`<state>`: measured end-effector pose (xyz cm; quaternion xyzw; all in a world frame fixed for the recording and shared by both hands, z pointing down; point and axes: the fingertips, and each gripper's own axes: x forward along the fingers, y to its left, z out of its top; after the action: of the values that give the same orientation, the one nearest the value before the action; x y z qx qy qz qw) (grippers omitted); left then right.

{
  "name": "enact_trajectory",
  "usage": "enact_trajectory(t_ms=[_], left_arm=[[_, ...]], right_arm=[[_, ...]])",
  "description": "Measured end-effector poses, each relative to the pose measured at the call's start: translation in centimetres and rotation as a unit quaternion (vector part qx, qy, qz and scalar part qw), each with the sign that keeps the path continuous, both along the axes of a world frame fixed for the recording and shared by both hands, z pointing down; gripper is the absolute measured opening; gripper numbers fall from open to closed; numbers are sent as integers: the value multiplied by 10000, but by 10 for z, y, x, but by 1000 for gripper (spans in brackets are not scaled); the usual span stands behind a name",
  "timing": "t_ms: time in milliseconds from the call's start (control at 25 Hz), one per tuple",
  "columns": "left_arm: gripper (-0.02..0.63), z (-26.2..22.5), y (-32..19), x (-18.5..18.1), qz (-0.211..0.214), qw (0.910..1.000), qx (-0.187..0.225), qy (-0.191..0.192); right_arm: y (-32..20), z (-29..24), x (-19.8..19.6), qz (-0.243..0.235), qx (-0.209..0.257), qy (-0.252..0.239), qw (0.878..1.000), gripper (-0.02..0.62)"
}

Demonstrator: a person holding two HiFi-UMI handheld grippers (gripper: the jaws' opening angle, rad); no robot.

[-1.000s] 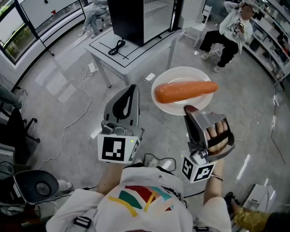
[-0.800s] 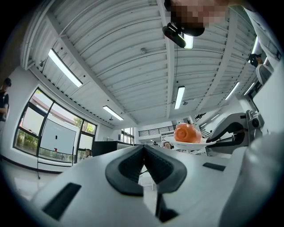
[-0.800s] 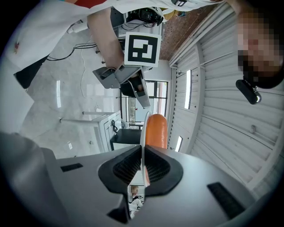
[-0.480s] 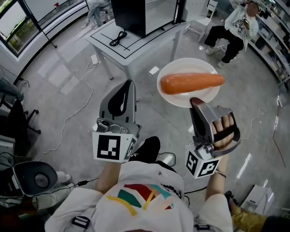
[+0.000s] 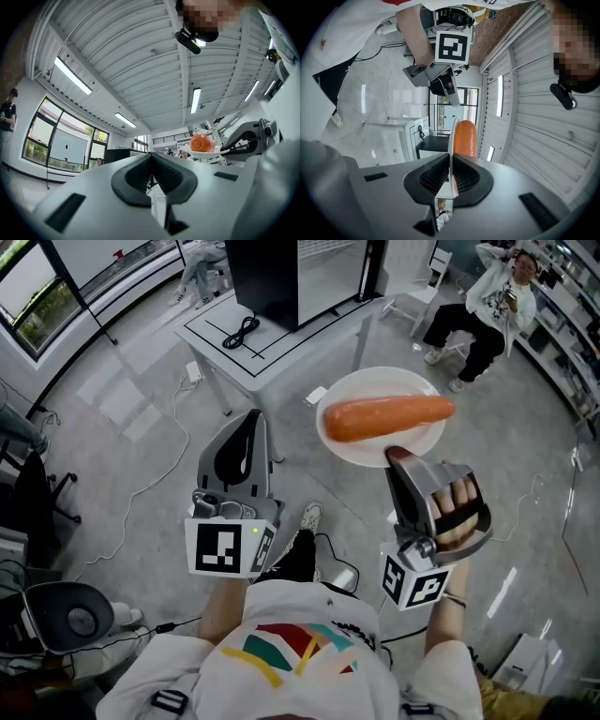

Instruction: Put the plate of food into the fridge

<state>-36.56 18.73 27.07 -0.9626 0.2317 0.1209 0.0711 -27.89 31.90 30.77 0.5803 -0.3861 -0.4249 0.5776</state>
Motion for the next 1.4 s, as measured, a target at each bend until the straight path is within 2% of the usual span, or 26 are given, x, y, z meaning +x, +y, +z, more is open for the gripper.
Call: enact_trajectory(t_ms=[400,920,1160,1400], left_arm=[[6,7,-56,71,54,10000,-14,51],[6,-6,-157,171,126,9999,-19,31],[6,-7,-206,207,111,9999,-57,22],[6,-6,-241,234,169,9998,-29,-26]], right_arm=[[-57,7,67,16,-76,93,9999,20],[-157,-4,156,49,-167,105,9998,20],[-203,-5,195,87,-233,105,9996,20],[-239,-3,218,96,-248,96,9996,20]])
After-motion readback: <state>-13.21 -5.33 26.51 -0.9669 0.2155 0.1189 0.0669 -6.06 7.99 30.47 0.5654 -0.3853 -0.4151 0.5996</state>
